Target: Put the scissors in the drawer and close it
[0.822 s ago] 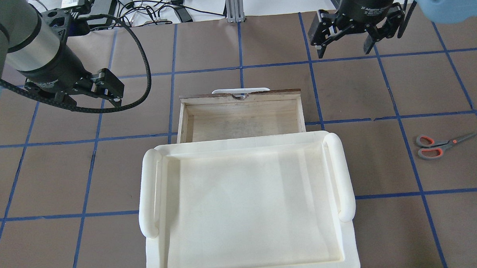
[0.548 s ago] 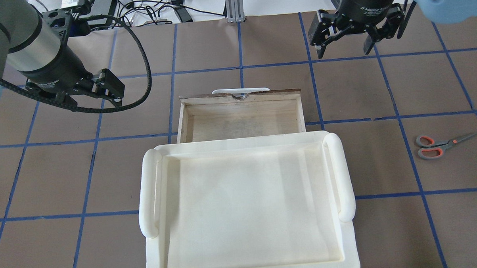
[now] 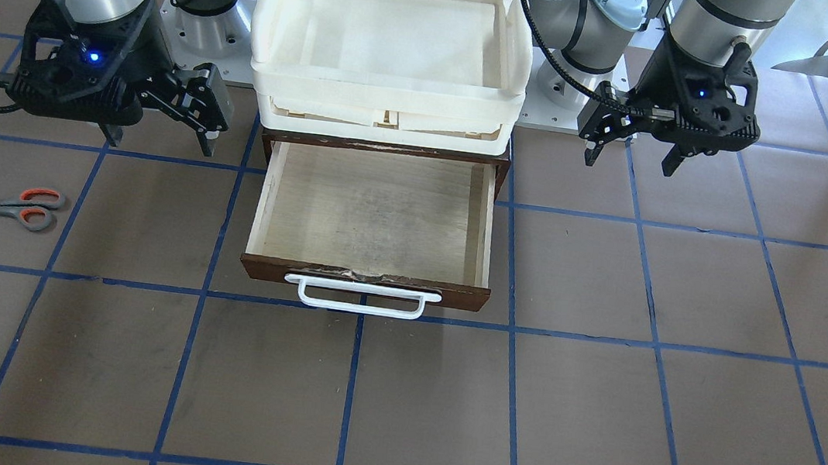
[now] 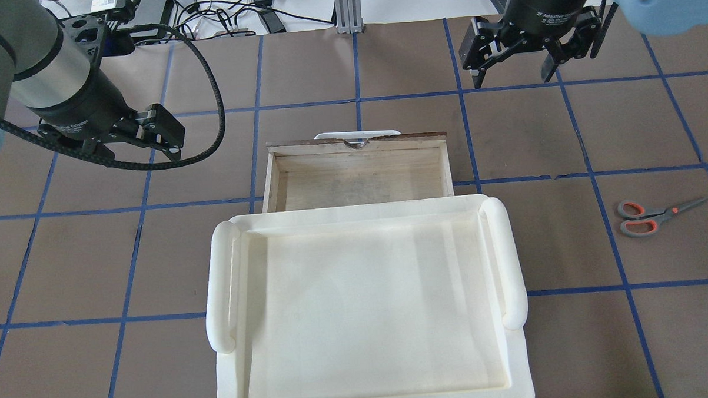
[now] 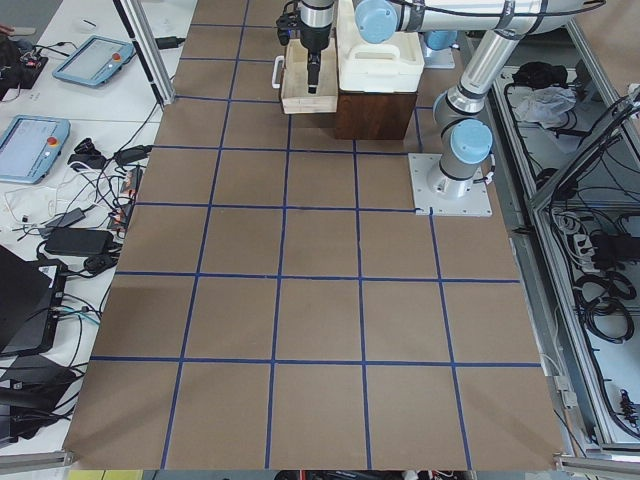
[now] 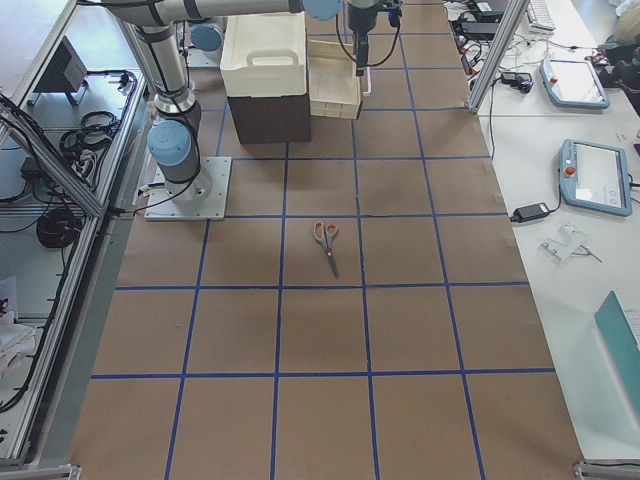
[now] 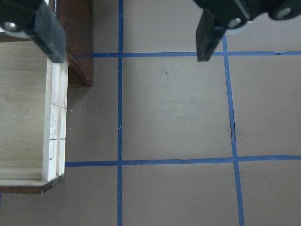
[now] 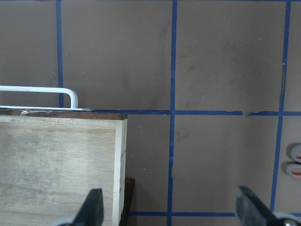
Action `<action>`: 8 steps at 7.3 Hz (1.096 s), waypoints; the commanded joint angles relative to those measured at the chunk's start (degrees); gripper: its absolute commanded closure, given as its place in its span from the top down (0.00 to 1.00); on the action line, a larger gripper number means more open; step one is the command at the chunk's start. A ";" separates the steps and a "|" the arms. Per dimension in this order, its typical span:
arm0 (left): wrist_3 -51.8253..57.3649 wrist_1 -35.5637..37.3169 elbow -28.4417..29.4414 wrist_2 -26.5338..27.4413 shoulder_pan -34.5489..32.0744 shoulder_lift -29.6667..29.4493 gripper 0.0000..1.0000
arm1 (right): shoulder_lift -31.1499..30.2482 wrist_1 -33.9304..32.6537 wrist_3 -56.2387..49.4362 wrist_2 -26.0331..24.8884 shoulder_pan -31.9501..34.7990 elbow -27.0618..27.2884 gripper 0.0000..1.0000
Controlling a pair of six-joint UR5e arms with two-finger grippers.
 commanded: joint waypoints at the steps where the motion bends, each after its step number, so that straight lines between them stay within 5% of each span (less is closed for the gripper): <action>1: 0.00 0.00 0.00 0.10 0.00 0.06 1.00 | -0.08 1.56 -12.34 0.22 -2.14 0.72 1.00; 5: 0.00 0.00 0.00 0.19 0.00 0.06 1.00 | -3.67 1.75 -42.74 -0.22 -10.73 9.40 1.00; 8: 0.00 0.00 0.00 0.10 0.00 0.06 1.00 | -3.33 -5.33 -74.80 -0.13 -26.88 21.25 1.00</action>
